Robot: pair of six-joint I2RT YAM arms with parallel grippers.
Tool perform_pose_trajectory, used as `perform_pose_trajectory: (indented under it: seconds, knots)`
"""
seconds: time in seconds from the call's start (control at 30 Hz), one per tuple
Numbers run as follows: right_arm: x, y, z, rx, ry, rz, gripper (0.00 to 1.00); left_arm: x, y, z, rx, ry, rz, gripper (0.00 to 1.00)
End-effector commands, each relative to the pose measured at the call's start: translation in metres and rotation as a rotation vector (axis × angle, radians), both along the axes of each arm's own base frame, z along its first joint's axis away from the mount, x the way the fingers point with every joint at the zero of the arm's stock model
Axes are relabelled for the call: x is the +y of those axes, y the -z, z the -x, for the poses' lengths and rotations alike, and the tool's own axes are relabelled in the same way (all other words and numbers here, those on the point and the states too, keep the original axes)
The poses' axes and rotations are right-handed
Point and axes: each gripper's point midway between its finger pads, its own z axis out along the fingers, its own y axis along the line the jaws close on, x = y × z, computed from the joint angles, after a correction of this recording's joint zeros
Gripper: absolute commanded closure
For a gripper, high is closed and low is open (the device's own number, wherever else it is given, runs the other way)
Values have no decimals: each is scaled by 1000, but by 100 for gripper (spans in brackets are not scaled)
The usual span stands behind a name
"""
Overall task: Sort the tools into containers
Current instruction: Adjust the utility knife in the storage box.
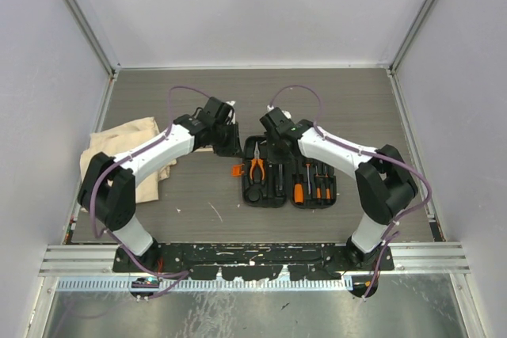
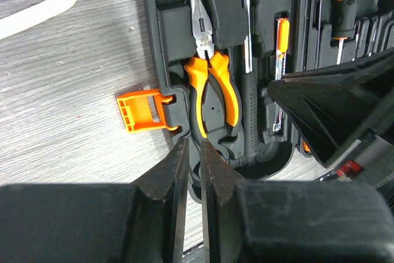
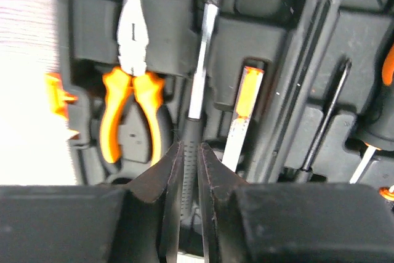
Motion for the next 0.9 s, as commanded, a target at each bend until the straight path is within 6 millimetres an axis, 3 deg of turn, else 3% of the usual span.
perform_pose_trajectory:
  seconds: [0.0,0.1,0.23,0.4,0.6,0.87]
  knots:
    - [23,-75,-21,-163,-12,-148,78,7,-39,-12,-106,-11,17,85]
    - [15,-93,-23,-222,13,-167,76,11,-40,-13,-114,-19,12,83]
    - [-7,-94,-23,-228,59,-164,75,14,-38,-12,-112,-23,7,83]
    - [-22,-72,-18,-174,70,-106,77,12,-35,-11,-100,-21,15,84]
    - [-19,-38,-13,-74,57,-61,81,8,-32,-9,-83,-19,35,85]
    - [-14,-10,-10,-11,46,-15,81,7,-27,-8,-69,-14,34,85]
